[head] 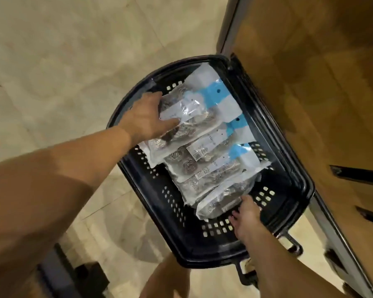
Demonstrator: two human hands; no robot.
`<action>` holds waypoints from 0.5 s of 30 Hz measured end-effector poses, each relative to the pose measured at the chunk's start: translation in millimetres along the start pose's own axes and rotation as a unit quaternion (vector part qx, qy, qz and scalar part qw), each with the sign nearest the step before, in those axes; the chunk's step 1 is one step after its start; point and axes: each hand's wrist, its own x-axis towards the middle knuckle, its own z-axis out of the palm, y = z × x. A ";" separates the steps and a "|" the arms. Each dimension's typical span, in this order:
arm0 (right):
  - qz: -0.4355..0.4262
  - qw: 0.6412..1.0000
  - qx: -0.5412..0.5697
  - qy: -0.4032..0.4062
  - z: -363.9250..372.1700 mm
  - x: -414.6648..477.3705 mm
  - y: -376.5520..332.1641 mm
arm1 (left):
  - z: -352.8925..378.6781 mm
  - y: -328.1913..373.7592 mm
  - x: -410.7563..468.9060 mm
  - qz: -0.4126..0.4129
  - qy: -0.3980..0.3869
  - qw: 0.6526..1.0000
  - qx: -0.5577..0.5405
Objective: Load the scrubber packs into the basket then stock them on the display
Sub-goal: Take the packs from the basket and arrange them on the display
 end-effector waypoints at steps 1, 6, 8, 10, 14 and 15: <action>0.011 1.000 0.020 -0.006 1.0 7.7 0.9 | 3.0 1.3 9.1 0.004 -0.005 1.000 -0.002; 0.008 0.996 0.062 -0.061 7.8 32.9 8.8 | 10.9 0.0 36.5 -0.023 -0.049 0.998 -0.022; 0.003 0.996 0.066 -0.059 9.1 35.6 9.5 | 11.0 -2.9 40.5 -0.029 -0.050 0.998 -0.033; 0.002 0.997 0.058 -0.053 9.5 32.3 12.9 | 10.8 -4.1 40.0 -0.037 -0.041 0.998 -0.033; 0.004 0.998 0.047 -0.045 9.1 16.0 18.7 | 5.1 -1.0 36.1 -0.043 -0.028 0.999 -0.016; 0.003 0.998 0.053 -0.039 8.9 11.5 19.6 | 2.1 0.7 35.0 -0.046 -0.036 0.998 -0.003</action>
